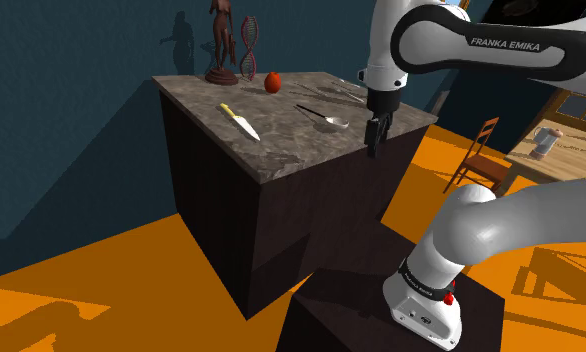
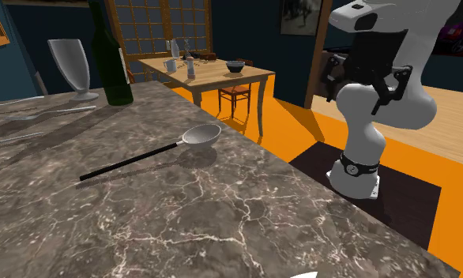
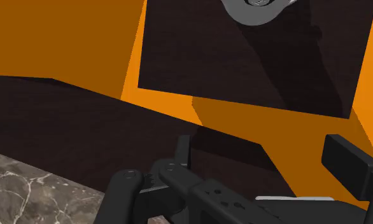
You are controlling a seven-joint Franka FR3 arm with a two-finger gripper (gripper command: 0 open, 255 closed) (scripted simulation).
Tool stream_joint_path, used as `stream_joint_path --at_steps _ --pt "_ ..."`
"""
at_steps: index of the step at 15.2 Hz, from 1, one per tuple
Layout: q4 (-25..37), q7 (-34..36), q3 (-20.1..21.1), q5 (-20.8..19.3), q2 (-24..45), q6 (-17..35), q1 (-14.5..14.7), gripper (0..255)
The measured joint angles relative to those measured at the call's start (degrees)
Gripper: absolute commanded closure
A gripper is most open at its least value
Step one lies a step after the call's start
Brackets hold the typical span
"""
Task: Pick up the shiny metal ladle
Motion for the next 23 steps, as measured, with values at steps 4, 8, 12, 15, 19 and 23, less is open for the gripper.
stream_joint_path --at_steps 4,8,12,15,19,23 --pt "0.8 -0.1 -1.3 -0.5 3.1 3.4 -0.9 0" --pt "4.1 -0.3 -3.6 -1.0 10.0 9.1 -2.5 0" --pt "8.2 -1.1 -6.3 -1.2 17.3 14.7 -3.9 0" --pt "11.8 -1.6 -7.9 -0.6 22.6 18.1 -4.7 0" --pt "17.1 -2.9 -10.4 0.7 29.6 21.9 -5.8 0" --pt "23.6 -4.4 -12.7 2.9 37.0 24.7 -6.8 0"
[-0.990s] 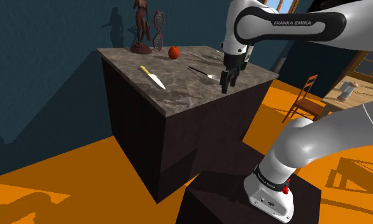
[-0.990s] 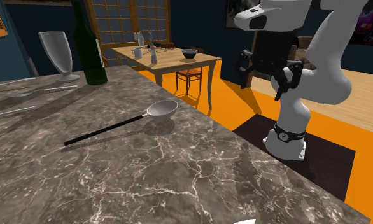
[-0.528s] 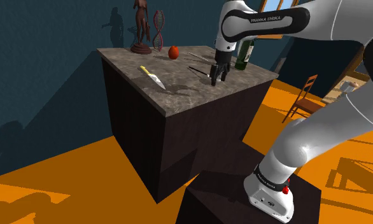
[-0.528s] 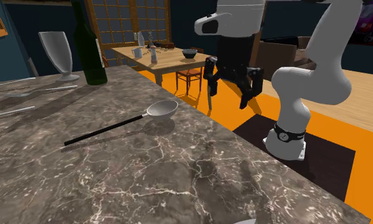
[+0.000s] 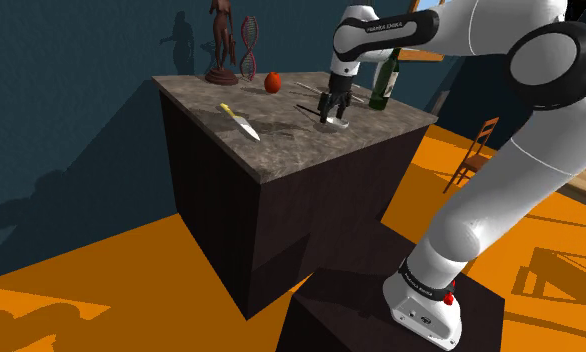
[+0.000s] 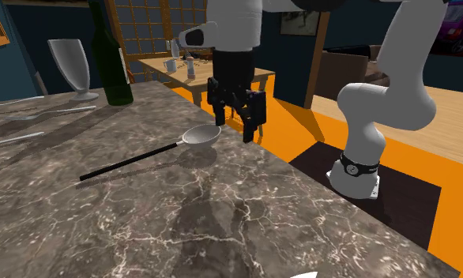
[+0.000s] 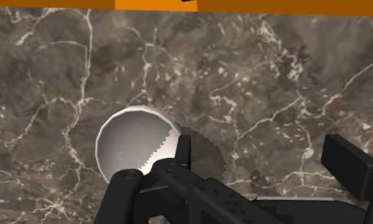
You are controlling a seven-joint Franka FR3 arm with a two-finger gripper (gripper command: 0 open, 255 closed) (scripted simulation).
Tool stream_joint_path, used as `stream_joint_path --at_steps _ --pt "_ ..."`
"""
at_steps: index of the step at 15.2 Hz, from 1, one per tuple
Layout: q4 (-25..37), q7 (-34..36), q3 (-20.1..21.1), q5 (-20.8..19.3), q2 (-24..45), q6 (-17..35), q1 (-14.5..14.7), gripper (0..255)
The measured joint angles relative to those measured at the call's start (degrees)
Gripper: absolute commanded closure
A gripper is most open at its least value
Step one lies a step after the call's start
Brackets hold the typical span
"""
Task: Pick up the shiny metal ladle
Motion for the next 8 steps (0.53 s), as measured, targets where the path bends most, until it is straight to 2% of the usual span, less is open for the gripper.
stream_joint_path --at_steps 8 --pt "16.3 -3.8 -3.5 6.9 15.4 2.2 -3.2 0"
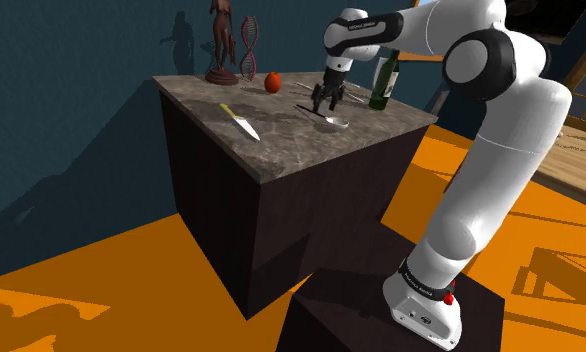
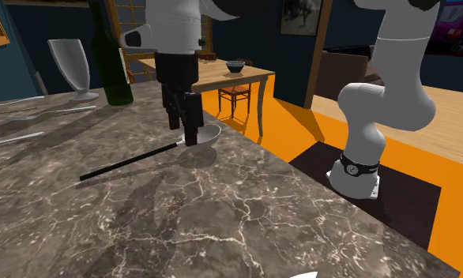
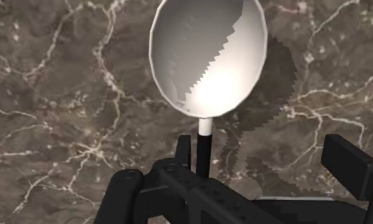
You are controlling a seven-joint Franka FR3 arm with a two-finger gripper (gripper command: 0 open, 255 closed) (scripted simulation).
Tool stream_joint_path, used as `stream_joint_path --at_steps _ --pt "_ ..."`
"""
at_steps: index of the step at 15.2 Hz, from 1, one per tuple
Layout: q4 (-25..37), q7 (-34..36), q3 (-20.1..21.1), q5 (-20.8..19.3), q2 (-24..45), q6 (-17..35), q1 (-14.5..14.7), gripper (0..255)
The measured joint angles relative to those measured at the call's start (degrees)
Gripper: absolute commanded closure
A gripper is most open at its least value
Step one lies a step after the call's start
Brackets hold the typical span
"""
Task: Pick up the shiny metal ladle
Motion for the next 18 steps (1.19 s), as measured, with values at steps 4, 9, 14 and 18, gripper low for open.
stream_joint_path --at_steps 4,9,14,18 --pt "8.9 -1.3 -0.8 4.0 7.5 -0.2 -2.3 0" --pt "8.9 -2.0 -0.9 5.2 9.7 2.2 -2.9 0" --pt "6.9 -2.3 -0.7 5.5 10.3 4.7 -2.8 255" --pt "6.7 -2.3 -0.8 5.5 10.2 4.9 -2.8 255"
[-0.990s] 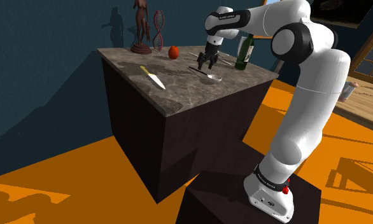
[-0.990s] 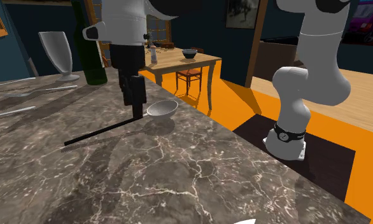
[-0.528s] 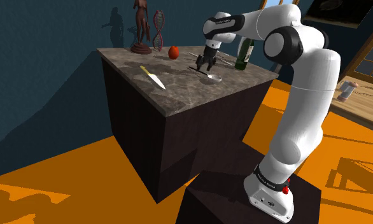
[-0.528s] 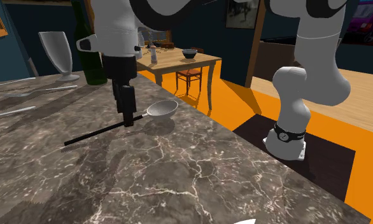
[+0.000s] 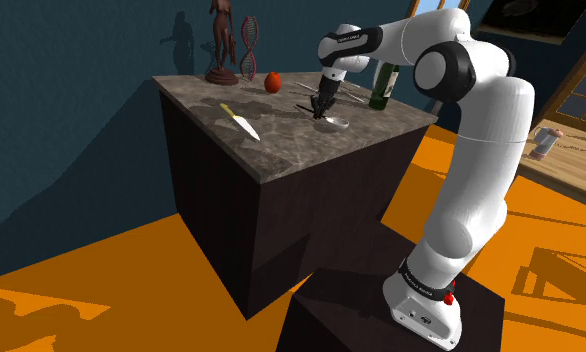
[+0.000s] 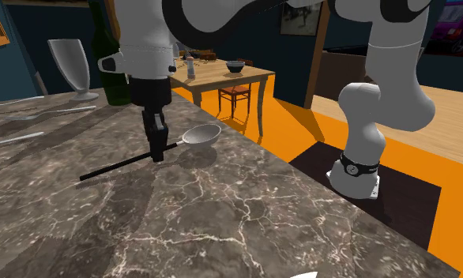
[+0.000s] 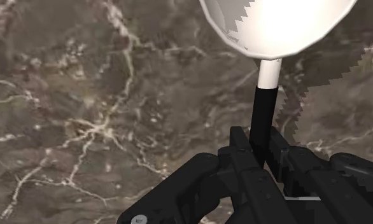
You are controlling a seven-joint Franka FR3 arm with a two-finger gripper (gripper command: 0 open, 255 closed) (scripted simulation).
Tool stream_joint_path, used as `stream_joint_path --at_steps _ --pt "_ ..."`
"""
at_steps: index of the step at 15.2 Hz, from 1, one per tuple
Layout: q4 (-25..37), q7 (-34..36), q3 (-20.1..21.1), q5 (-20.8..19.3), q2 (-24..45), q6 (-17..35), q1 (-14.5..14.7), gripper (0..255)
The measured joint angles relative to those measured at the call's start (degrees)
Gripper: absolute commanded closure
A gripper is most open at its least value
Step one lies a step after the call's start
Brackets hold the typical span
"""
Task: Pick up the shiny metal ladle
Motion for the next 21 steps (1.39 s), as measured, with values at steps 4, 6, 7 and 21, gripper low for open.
stream_joint_path --at_steps 4,6,7,21 --pt "-0.1 0.0 0.0 0.0 0.0 0.1 0.0 255" --pt "0.4 0.0 0.0 0.0 0.0 -0.4 0.0 255" --pt "0.8 0.1 0.0 -0.1 -0.1 -0.9 0.0 255" --pt "10.6 1.2 -0.3 -0.6 -0.4 -11.0 -0.5 255"
